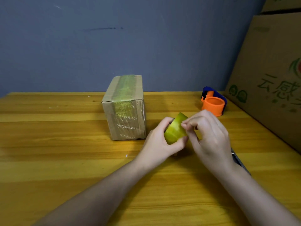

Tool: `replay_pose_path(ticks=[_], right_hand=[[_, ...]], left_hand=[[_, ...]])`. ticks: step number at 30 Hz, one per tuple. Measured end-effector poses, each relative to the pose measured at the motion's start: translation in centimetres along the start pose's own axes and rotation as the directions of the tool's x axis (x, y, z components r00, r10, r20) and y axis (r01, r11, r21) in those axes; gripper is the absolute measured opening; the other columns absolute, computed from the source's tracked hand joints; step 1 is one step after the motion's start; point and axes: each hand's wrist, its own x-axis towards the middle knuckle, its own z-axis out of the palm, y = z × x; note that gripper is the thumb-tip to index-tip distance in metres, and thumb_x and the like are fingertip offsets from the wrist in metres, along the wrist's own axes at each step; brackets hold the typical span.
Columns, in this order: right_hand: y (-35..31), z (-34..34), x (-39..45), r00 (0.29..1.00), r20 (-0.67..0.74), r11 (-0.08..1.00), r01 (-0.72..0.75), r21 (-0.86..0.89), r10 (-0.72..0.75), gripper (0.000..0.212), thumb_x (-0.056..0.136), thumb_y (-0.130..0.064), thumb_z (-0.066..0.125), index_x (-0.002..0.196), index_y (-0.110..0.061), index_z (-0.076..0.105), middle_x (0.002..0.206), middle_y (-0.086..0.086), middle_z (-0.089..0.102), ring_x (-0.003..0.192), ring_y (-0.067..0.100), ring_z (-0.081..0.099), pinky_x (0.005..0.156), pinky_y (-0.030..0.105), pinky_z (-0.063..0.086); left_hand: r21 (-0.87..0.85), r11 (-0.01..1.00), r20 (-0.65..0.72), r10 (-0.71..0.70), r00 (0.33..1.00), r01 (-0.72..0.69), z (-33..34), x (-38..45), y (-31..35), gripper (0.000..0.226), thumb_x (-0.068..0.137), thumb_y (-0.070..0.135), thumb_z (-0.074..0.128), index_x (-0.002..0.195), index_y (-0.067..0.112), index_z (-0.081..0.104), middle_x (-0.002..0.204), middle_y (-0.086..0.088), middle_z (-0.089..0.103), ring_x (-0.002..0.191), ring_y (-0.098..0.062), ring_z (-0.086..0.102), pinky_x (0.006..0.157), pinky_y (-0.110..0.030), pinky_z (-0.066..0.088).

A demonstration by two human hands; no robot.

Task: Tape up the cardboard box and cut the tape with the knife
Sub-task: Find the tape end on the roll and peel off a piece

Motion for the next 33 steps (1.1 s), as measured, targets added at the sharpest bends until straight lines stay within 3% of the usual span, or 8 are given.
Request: replay_pose_path(ticks=[6,10,13,16,20,24,29,33], right_hand=[[-2.9,0.0,0.4,0.988,0.118,0.995,0.094,0.015,-0.095,0.017,0.087,-0.001,0.055,0.084,-0.014,0.044,0.080,0.013,0.060,0.070,0.033,0.055,0.065,0.041,0.046],[-3.2,0.1,1.2,0.989,0.138,0.997,-0.056,0.057,0.047,0.011,0.084,-0.006,0.061,0.091,-0.011,0.055,0.088,0.004,0.057,0.080,0.022,0.053,0.073,0.031,0.044],[-1.9,-0.1,1.2,0.981,0.111,0.980,-0.173,0.100,0.162,0.023,0.080,-0.005,0.066,0.102,-0.010,0.060,0.097,-0.007,0.052,0.090,0.011,0.049,0.080,0.021,0.040],[-1.1,-0.3,0.9,0.968,0.117,0.971,-0.230,0.068,0.221,0.034,0.080,-0.005,0.068,0.111,-0.013,0.060,0.103,-0.006,0.053,0.096,0.008,0.047,0.082,0.020,0.039],[-1.0,-0.2,0.9,0.966,0.088,0.970,-0.243,-0.015,0.243,0.036,0.082,-0.007,0.069,0.115,-0.015,0.060,0.106,0.002,0.056,0.097,0.014,0.050,0.085,0.017,0.037],[-0.8,-0.4,1.0,0.938,0.079,0.938,-0.341,0.055,0.337,0.039,0.082,-0.018,0.068,0.120,-0.019,0.058,0.115,-0.002,0.050,0.087,0.006,0.049,0.080,0.012,0.039],[-0.4,-0.4,0.9,0.938,0.063,0.940,-0.337,-0.048,0.340,0.021,0.087,-0.032,0.063,0.104,-0.019,0.065,0.101,-0.005,0.061,0.092,0.015,0.053,0.083,0.028,0.042],[-0.3,-0.4,0.8,0.947,0.069,0.949,-0.314,-0.018,0.314,0.014,0.089,-0.031,0.060,0.090,-0.019,0.067,0.091,-0.007,0.062,0.089,0.013,0.055,0.079,0.029,0.044]], left_hand=[[0.189,0.982,-0.059,0.021,0.998,-0.009,-0.9,0.6,-0.6,0.043,0.063,0.048,0.057,0.102,0.030,0.049,0.085,-0.003,0.067,0.083,-0.034,0.061,0.072,-0.047,0.051],[0.222,0.974,-0.098,-0.013,0.995,0.035,-0.9,0.6,-0.5,0.049,0.063,0.054,0.052,0.104,0.027,0.052,0.091,-0.003,0.069,0.092,-0.033,0.064,0.077,-0.045,0.051],[0.258,0.964,-0.114,-0.026,0.993,0.055,-0.6,0.6,-0.3,0.048,0.065,0.058,0.052,0.104,0.031,0.051,0.093,0.003,0.070,0.092,-0.026,0.066,0.079,-0.042,0.052],[0.305,0.951,-0.112,-0.016,0.994,0.050,-0.5,0.5,-0.1,0.048,0.065,0.060,0.052,0.104,0.033,0.049,0.088,0.010,0.068,0.086,-0.021,0.067,0.076,-0.039,0.053],[0.373,0.928,-0.080,0.006,0.997,0.024,-0.4,0.3,0.0,0.051,0.064,0.063,0.049,0.106,0.032,0.047,0.088,0.005,0.069,0.083,-0.027,0.066,0.074,-0.041,0.053],[0.368,0.929,-0.099,0.014,0.995,0.024,-0.4,0.2,-0.1,0.056,0.063,0.064,0.050,0.108,0.031,0.049,0.087,0.003,0.069,0.081,-0.029,0.064,0.073,-0.041,0.052],[0.372,0.928,-0.085,0.015,0.996,0.018,-0.4,0.1,-0.1,0.053,0.065,0.065,0.052,0.108,0.033,0.048,0.087,0.006,0.069,0.082,-0.024,0.066,0.074,-0.039,0.053],[0.316,0.948,-0.034,-0.007,0.999,0.017,-0.8,0.2,-0.2,0.049,0.069,0.064,0.051,0.106,0.032,0.050,0.081,0.006,0.070,0.079,-0.022,0.067,0.075,-0.039,0.052]])
